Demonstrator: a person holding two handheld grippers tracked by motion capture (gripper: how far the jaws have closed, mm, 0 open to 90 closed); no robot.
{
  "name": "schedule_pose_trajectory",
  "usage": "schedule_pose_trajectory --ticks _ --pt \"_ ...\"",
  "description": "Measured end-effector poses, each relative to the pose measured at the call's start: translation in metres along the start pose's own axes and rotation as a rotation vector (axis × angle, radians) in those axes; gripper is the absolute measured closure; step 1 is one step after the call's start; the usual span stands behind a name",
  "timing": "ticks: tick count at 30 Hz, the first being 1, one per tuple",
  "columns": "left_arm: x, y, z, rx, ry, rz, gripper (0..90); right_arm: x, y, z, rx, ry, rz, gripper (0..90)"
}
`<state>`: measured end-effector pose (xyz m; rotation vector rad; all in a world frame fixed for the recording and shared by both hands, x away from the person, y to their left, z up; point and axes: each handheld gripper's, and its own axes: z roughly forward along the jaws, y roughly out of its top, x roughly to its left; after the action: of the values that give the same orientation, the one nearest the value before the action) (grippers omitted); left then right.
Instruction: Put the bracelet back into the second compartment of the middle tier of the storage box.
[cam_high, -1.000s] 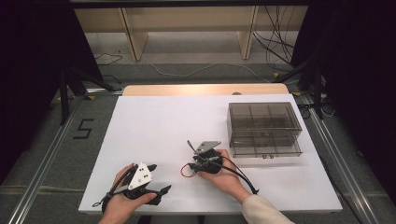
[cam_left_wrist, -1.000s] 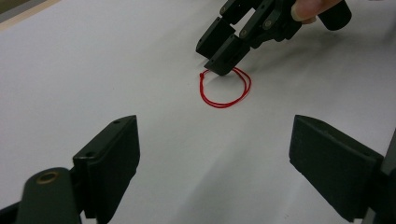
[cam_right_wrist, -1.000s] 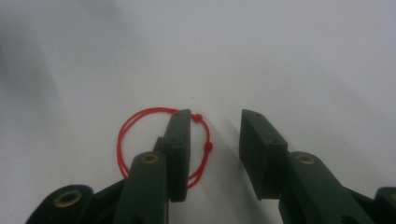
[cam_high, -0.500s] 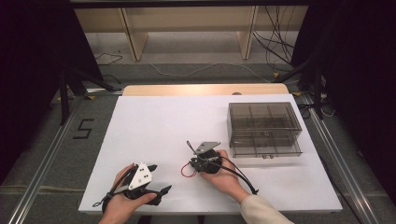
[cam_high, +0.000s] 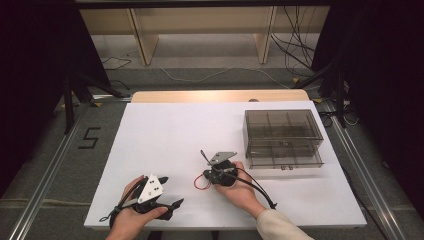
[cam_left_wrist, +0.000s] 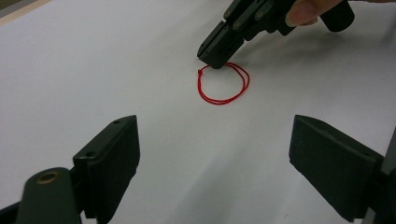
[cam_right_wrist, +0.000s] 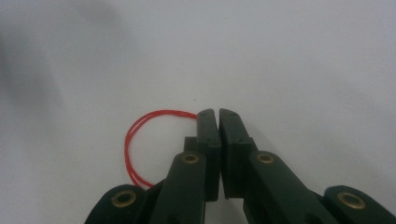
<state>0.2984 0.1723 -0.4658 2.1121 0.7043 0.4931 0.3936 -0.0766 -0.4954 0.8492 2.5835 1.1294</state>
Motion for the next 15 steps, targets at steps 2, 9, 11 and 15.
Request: schedule_pose_trajectory --ticks 2,9,11,15 --pt "0.0 -0.0001 0.0 0.0 0.0 -0.001 16.1 0.0001 0.0 -0.0008 0.0 0.001 -0.002 88.3" --pt "0.0002 -0.0005 0.0002 0.0 0.002 -0.003 16.1 0.001 0.0011 -0.0051 -0.014 0.001 -0.003 88.3" --pt "0.0002 -0.0005 0.0002 -0.001 0.003 -0.003 16.1 0.0012 0.0015 -0.0068 -0.018 0.001 -0.003 88.3" --pt "0.0003 -0.0006 0.0002 -0.001 0.003 -0.004 16.1 0.0017 0.0024 -0.0103 -0.027 -0.003 -0.002 88.3"
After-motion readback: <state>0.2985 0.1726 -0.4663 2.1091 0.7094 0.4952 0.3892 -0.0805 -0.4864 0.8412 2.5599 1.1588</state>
